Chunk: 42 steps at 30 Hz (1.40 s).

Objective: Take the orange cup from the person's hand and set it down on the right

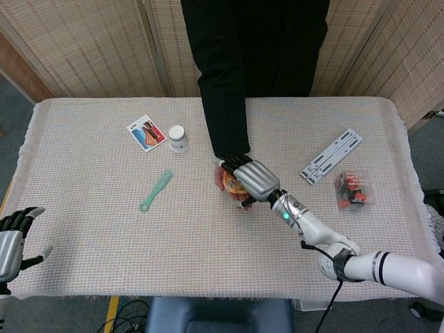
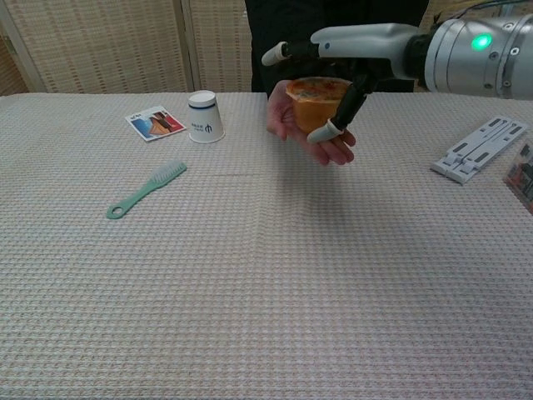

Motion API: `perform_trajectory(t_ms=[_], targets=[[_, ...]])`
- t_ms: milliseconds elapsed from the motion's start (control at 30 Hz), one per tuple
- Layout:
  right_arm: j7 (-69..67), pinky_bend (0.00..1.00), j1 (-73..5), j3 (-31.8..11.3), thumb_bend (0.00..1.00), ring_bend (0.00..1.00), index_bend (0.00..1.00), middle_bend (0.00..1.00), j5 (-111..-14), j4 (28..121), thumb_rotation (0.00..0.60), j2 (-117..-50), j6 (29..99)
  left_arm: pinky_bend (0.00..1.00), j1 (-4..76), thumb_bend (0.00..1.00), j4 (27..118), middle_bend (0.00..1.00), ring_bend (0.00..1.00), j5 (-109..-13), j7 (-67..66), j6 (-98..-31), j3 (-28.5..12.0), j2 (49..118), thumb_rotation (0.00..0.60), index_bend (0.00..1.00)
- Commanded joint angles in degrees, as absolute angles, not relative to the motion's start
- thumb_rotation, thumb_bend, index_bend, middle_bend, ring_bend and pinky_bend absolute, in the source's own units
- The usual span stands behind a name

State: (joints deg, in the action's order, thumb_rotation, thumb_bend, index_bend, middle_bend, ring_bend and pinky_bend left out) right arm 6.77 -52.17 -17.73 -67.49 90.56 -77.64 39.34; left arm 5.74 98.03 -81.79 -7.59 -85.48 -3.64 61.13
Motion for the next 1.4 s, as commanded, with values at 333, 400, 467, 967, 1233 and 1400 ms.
perform_trajectory(t_ms=[333, 400, 467, 967, 1233, 1400], targets=[[11.9, 0.54, -52.3, -16.3, 0.51, 0.32, 0.36, 0.35, -67.5, 88.4, 0.600, -82.0, 47.9, 0.24, 5.1, 0.22, 97.3, 0.23, 0.20, -81.5, -6.8, -85.6, -3.4, 61.3, 0.600, 0.23], [12.0, 0.57, -51.6, -16.1, 0.53, 0.34, 0.39, 0.36, -67.9, 88.9, 0.600, -81.6, 49.5, 0.24, 5.2, 0.22, 97.4, 0.23, 0.20, -81.7, -6.9, -85.6, -3.5, 61.4, 0.600, 0.23], [11.5, 0.59, -50.9, -15.9, 0.53, 0.36, 0.41, 0.37, -68.5, 89.8, 0.600, -80.8, 50.6, 0.24, 5.3, 0.22, 97.4, 0.23, 0.20, -81.9, -6.9, -85.5, -3.5, 61.4, 0.600, 0.23], [6.5, 0.60, -42.6, -9.8, 0.53, 0.37, 0.41, 0.38, -70.4, 90.0, 0.600, -70.3, 52.7, 0.24, 5.6, 0.22, 98.0, 0.23, 0.20, -82.2, -7.8, -85.4, -3.8, 61.7, 0.600, 0.23], [4.3, 0.60, -43.8, -8.3, 0.53, 0.37, 0.41, 0.35, -68.6, 79.4, 0.600, -77.6, 47.4, 0.24, 5.9, 0.22, 98.8, 0.23, 0.20, -82.6, -8.9, -85.5, -4.1, 61.7, 0.600, 0.23], [2.9, 0.59, -44.7, -7.9, 0.53, 0.36, 0.41, 0.33, -69.2, 74.0, 0.600, -81.9, 45.5, 0.24, 5.8, 0.22, 98.9, 0.23, 0.20, -82.3, -9.2, -85.4, -4.1, 61.6, 0.600, 0.23]])
